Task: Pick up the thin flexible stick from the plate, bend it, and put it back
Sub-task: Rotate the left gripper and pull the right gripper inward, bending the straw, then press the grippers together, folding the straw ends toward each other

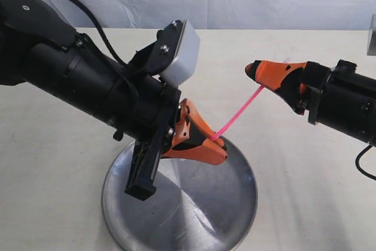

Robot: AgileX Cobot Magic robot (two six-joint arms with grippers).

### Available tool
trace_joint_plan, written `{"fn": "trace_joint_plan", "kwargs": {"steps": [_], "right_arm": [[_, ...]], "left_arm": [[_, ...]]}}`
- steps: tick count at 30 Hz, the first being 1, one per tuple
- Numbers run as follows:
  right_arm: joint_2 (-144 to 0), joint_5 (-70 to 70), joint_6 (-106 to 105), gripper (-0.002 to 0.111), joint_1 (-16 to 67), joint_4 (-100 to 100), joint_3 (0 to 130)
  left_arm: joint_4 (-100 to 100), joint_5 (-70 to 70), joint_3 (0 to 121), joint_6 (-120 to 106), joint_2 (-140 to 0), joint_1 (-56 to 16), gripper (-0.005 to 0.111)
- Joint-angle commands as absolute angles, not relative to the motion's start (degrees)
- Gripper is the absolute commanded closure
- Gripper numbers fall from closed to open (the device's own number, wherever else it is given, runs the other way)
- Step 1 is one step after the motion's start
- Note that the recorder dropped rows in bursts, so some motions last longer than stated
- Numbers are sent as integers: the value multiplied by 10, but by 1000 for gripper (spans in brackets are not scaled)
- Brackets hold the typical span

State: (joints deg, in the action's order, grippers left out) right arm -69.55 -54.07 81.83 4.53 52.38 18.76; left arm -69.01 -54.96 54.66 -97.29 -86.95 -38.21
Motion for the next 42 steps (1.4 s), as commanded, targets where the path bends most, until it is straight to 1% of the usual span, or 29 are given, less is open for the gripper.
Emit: {"fn": "trace_joint_plan", "kwargs": {"steps": [1, 3, 8, 10, 12, 23, 36, 42], "right_arm": [[-695, -520, 804, 108, 48, 562, 186], [-695, -509, 801, 108, 61, 562, 186], [-695, -490, 746, 108, 124, 524, 186], [-695, -481, 745, 108, 131, 524, 186], [-695, -470, 742, 108, 134, 524, 186], [-695, -489, 718, 109, 134, 568, 186], [-695, -524, 700, 109, 134, 610, 186], [-695, -548, 684, 109, 134, 637, 186]], "left_arm": [[-743, -554, 548, -1010, -851, -385, 107], [-753, -554, 548, -1027, -844, -385, 107], [-779, -537, 548, -1042, -834, -385, 107], [-781, -537, 548, -1045, -834, -385, 107], [-790, -537, 548, -1053, -833, -385, 107], [-805, -423, 548, -1038, -821, -384, 107], [-795, -390, 548, -986, -821, -384, 107], [-745, -349, 548, -905, -821, -384, 107]]}}
